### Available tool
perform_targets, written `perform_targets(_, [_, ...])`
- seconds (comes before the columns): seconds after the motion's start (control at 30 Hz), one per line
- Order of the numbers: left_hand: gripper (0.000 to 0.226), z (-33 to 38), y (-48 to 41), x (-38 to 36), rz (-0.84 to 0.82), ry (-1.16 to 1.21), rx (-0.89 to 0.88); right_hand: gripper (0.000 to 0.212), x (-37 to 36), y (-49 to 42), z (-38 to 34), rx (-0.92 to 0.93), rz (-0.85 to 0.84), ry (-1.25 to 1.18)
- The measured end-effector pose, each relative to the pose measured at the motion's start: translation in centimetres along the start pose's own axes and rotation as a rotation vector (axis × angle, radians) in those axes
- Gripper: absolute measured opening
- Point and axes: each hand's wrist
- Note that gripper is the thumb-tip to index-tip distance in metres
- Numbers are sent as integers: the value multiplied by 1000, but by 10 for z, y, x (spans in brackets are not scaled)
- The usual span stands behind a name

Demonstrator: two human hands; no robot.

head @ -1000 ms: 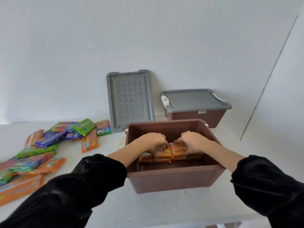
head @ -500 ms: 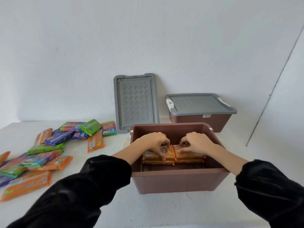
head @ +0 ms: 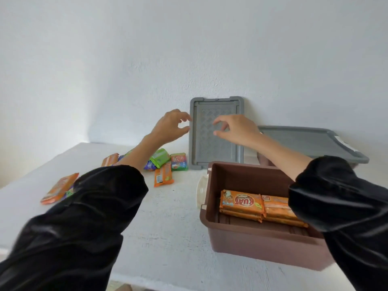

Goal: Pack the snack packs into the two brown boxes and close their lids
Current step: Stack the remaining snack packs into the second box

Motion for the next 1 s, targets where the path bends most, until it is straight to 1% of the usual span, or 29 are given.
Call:
perform_targets(0.1, [29, -44, 13, 18, -39, -29, 175, 41, -27, -24, -27, 26, -76, -23])
perform_targets(0.2, [33, -85, 28, 19, -127, -58, 351, 42, -63, -40, -48, 42, -166, -28])
perform_targets(0.3, [37, -117, 39, 5, -204, -62, 443, 41, -101, -49, -63, 41, -291, 2])
perform_targets(0.4, [43, -139, 44, -25, -272, -44, 424, 35, -142, -55, -69, 17, -449, 63])
perform_targets(0.47, [47, -149, 46, -50, -299, -58, 384, 40, -167, -59, -68, -31, -572, 69])
perform_targets(0.5, [50, -153, 46, -62, -300, -74, 385, 43, -176, -61, -67, -72, -626, 57])
perform_targets(0.6, [61, -160, 44, -92, -296, -176, 427, 51, -194, -71, -67, -314, -761, -68])
perform_targets(0.63, [65, -158, 43, -98, -304, -233, 430, 52, -198, -73, -68, -370, -789, -94])
perform_targets(0.7, [67, -157, 41, -108, -306, -339, 412, 49, -206, -76, -69, -412, -811, -100])
perform_targets(0.73, [63, -158, 39, -111, -284, -368, 397, 47, -210, -76, -70, -416, -808, -88])
perform_targets(0.8, [48, -162, 35, -112, -213, -384, 352, 37, -214, -76, -69, -395, -794, -49])
perform_targets(0.87, [35, -166, 33, -106, -169, -345, 314, 29, -216, -76, -67, -348, -782, -13])
perform_targets(0.9, [31, -169, 32, -101, -166, -323, 307, 31, -217, -76, -66, -331, -783, -9])
perform_targets(1.0, [36, -180, 36, -84, -168, -280, 320, 52, -222, -79, -67, -257, -770, 9])
Point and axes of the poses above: each hand's wrist, its own y-axis away from the middle knuckle, its own x-axis out of the back of the hand, z = x × y, and after that the axes turned 3 degrees about z, right-handed
